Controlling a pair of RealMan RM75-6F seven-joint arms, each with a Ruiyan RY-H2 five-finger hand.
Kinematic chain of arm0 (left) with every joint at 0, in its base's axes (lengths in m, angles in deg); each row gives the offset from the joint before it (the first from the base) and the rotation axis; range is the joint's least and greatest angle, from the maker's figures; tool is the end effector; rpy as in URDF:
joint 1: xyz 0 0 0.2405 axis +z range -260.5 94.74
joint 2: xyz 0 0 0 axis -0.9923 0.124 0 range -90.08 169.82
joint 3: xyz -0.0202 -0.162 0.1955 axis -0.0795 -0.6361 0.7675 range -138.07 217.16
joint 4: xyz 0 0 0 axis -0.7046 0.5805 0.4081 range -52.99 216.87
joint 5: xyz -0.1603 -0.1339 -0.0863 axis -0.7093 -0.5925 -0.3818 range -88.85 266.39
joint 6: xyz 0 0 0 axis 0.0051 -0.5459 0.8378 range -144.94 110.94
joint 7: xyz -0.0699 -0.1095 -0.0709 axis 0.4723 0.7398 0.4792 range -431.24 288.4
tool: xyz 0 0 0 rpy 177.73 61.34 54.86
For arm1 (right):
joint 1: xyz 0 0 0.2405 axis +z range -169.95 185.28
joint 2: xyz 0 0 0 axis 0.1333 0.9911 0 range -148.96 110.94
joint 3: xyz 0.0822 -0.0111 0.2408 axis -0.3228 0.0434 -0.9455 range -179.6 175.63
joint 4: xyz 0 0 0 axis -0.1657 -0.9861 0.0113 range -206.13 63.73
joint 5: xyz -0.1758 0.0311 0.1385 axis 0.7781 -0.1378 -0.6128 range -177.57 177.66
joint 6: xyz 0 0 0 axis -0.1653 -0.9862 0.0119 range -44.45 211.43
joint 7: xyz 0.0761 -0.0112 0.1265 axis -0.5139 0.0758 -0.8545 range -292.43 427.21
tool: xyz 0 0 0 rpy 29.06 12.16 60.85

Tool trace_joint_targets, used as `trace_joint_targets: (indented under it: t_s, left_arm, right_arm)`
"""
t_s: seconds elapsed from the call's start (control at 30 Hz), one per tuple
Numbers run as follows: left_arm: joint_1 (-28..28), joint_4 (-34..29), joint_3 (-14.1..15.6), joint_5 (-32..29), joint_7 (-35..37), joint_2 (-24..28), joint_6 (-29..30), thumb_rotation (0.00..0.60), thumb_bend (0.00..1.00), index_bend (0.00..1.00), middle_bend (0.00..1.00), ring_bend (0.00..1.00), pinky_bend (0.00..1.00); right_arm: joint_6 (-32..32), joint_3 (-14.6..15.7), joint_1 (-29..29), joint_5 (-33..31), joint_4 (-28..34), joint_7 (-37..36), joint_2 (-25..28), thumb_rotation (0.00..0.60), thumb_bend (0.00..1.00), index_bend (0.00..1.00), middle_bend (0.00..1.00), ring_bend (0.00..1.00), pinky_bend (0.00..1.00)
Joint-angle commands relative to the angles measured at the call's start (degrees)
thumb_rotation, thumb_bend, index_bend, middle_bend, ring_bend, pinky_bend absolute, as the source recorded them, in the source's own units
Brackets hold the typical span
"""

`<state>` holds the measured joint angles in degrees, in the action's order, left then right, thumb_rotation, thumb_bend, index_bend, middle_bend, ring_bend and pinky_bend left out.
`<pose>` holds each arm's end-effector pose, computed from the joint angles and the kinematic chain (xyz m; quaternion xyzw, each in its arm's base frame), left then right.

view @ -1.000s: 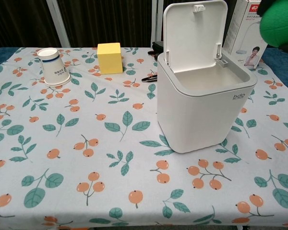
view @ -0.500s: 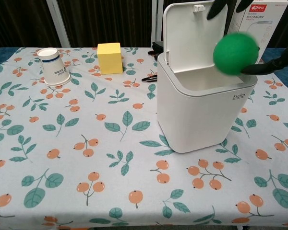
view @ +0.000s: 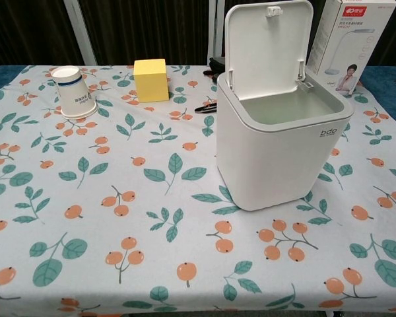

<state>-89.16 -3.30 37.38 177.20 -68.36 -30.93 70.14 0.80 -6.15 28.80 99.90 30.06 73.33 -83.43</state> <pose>-0.3180 0.1923 0.1181 -0.5968 -0.3785 -0.4237 0.5666 -0.1854 -0.2448 0.1171 0.7003 -0.2451 0.5129 0.4318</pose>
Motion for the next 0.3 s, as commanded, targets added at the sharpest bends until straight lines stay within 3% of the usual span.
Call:
trace_joint_targets:
  t_s: [0.03, 0.13, 0.3]
  left_arm:
    - [-0.1, -0.2, -0.1, 0.3, -0.1, 0.3, 0.2, 0.600, 0.09, 0.13, 0.10, 0.04, 0.13]
    - [-0.2, -0.2, -0.1, 0.4, -0.2, 0.4, 0.1, 0.600, 0.09, 0.13, 0.10, 0.04, 0.13]
    - [-0.2, -0.7, -0.2, 0.4, -0.6, 0.6, 0.1, 0.600, 0.09, 0.13, 0.10, 0.04, 0.13]
  right_arm:
    - [-4.6, 2.4, -6.6, -5.7, -5.9, -3.8, 1.0, 0.600, 0.01, 0.08, 0.10, 0.00, 0.14]
    - [-3.0, 3.7, -10.6, -13.5, -7.2, -7.8, 2.1, 0.600, 0.01, 0.00, 0.00, 0.00, 0.04]
    - [-2.0, 3.7, -14.7, -21.1, -12.5, -11.0, 1.2, 0.600, 0.01, 0.00, 0.00, 0.00, 0.00]
